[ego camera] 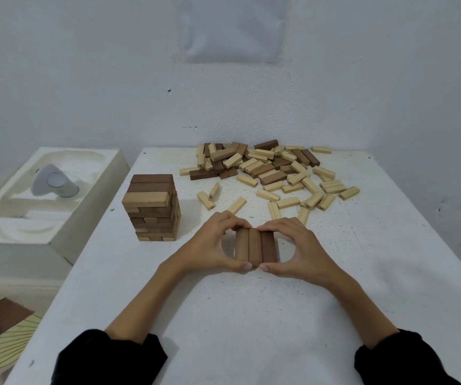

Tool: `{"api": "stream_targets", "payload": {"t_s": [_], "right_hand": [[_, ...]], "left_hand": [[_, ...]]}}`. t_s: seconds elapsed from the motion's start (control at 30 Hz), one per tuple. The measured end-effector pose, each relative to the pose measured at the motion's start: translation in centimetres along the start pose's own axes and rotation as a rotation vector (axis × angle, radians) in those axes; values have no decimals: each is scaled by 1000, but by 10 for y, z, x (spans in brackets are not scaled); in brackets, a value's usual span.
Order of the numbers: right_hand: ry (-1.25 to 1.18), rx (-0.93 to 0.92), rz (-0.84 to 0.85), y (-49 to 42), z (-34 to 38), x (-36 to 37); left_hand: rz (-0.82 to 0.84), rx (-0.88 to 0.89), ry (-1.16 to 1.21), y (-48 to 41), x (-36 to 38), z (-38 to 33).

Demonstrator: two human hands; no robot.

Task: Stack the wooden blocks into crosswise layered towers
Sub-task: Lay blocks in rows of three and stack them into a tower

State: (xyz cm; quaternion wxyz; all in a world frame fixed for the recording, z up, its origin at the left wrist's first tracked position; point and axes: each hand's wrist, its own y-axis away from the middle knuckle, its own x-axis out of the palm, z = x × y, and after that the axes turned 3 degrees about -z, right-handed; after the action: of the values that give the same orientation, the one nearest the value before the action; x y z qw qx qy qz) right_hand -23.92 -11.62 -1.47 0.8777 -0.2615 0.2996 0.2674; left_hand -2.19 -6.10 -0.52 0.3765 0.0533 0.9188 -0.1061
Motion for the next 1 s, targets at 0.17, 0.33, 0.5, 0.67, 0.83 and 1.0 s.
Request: {"api": "stream_targets", "payload": {"t_s": [0.17,0.33,0.5,0.67,0.83,1.0], "right_hand": [[-18,-34,-11,-8,17,-8],[14,-145,-50,-29,46,-22],[2,-199,-82,-52,74,-27],[22,-215,-62,-78,92,-15],[-15,-249,-36,-105,107,6],[-36,-245,-6,-130,121,28]], "left_hand": [[-28,38,0,3,-21,-11],[-69,119,-76,4,-59,-29],[-141,160,-141,2,-93,-37],[-163,113,-124,9,-121,-31],[-181,69,-161,20,-150,-17],[-197,14,-167,30,-175,2]]}}
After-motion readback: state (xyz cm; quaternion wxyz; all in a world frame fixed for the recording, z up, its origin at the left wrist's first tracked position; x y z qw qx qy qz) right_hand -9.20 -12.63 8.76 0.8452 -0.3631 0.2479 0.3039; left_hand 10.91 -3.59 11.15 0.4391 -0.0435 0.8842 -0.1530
